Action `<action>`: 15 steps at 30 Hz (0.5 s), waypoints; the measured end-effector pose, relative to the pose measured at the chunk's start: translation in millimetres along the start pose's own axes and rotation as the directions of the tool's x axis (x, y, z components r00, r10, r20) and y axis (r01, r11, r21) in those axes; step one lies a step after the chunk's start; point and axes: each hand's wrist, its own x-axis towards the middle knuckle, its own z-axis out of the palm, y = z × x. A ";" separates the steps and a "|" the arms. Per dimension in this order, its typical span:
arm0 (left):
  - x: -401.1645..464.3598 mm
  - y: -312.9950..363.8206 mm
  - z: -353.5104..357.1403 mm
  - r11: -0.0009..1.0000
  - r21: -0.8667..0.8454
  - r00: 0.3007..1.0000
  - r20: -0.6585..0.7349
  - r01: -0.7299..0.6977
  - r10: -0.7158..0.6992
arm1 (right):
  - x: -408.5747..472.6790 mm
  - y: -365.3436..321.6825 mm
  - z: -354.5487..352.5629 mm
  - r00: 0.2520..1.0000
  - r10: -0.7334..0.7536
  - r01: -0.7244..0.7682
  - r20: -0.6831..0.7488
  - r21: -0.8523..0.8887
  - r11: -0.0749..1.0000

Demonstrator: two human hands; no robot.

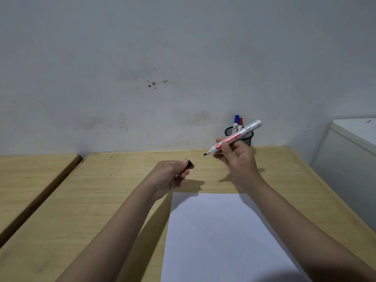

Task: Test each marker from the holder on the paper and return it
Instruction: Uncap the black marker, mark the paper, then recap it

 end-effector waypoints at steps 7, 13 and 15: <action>15.5 -19.1 -21.5 0.780 0.624 0.938 -0.242 -0.048 0.250 | -3.1 18.2 -3.6 0.998 0.059 -0.058 0.013 -0.094 0.994; 35.9 -25.4 -27.5 0.651 0.759 0.954 -0.177 -0.025 0.242 | -9.2 32.8 -0.5 0.994 0.102 -0.097 0.024 -0.156 0.983; 40.8 -25.9 -29.5 0.647 0.763 0.960 -0.171 -0.013 0.221 | -9.7 35.4 0.5 0.993 0.115 -0.110 0.020 -0.166 0.980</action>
